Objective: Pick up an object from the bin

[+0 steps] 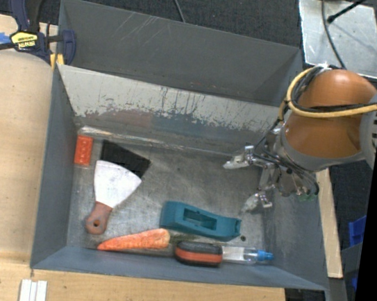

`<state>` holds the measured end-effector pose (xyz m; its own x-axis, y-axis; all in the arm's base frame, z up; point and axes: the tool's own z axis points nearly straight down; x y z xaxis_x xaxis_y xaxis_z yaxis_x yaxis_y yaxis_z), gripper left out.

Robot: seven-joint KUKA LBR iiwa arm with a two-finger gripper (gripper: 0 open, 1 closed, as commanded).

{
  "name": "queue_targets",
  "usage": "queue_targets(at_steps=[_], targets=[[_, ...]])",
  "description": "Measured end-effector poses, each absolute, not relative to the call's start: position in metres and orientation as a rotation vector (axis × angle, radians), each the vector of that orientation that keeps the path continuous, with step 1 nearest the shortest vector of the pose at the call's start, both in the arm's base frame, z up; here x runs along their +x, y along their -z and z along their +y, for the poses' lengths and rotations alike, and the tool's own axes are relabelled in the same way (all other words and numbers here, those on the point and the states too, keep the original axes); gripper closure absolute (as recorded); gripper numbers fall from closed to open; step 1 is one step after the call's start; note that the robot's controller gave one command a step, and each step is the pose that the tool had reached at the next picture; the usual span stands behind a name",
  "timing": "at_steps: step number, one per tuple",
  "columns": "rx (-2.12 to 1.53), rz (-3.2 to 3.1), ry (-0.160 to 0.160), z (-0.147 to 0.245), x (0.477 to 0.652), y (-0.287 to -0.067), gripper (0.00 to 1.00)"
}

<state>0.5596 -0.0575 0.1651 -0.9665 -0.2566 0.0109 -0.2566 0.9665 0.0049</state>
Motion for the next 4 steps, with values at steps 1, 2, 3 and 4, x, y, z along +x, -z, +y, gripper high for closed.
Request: queue_targets(at_steps=[1,2,3,4], targets=[[0.322,-3.140,-0.004,-0.049,0.536,-0.185,0.00],[0.610,-3.078,0.002,-0.045,0.504,-0.165,0.00],[0.708,-3.069,-0.003,-0.058,0.498,-0.146,0.00],[0.776,-3.054,-0.004,-0.058,0.497,-0.107,1.00]])
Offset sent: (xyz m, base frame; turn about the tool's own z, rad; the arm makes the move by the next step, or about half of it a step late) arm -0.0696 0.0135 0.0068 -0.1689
